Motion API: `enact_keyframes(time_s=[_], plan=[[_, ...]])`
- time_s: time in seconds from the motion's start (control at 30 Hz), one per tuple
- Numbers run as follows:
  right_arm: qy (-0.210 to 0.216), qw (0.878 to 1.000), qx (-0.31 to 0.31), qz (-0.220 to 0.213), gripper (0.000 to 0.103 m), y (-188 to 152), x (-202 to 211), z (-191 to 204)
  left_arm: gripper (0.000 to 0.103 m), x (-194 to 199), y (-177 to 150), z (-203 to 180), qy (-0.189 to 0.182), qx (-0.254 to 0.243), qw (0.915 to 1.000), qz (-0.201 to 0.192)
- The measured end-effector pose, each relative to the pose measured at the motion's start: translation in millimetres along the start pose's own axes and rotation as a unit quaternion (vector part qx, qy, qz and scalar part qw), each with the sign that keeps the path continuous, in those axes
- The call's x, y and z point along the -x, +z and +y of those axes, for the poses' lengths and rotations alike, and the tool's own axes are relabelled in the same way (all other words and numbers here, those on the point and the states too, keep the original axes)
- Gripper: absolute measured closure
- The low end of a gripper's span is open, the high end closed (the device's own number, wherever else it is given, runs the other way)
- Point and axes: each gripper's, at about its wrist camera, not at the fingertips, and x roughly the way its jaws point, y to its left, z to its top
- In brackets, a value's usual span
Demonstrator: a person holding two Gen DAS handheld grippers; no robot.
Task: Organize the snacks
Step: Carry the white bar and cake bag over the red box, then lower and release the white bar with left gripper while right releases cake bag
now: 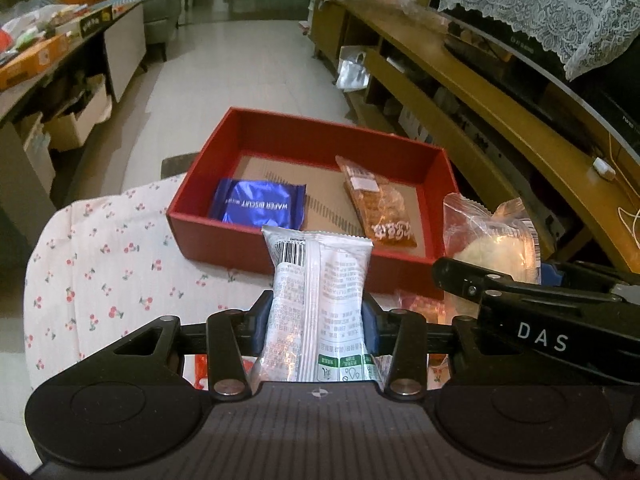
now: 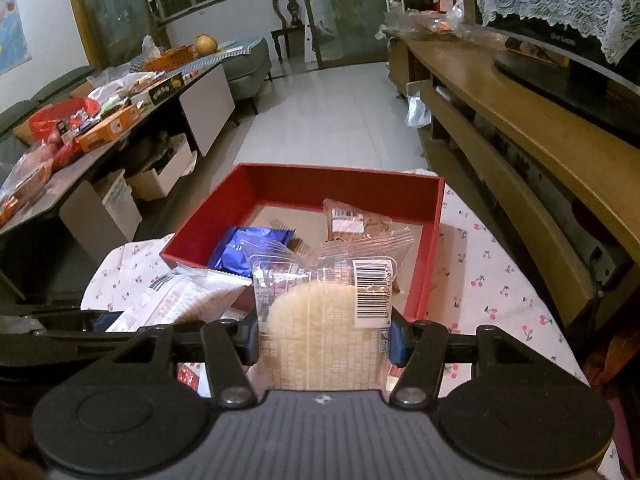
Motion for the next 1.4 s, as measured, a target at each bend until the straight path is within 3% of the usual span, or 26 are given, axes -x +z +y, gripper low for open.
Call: enact_keyframes(time_s=[0.8,1.4], plan=[[-0.016,0.999,-0.002,-0.030,0.029,42,-31,-11,0.055,-27,44,-9,0.031,-0.015,0.9990,-0.030],[-0.036,0.999,0.015,-0.023,0.029,54,-84,-20,0.056,-77,61,-5,0.057,-0.010,0.9982,-0.017]])
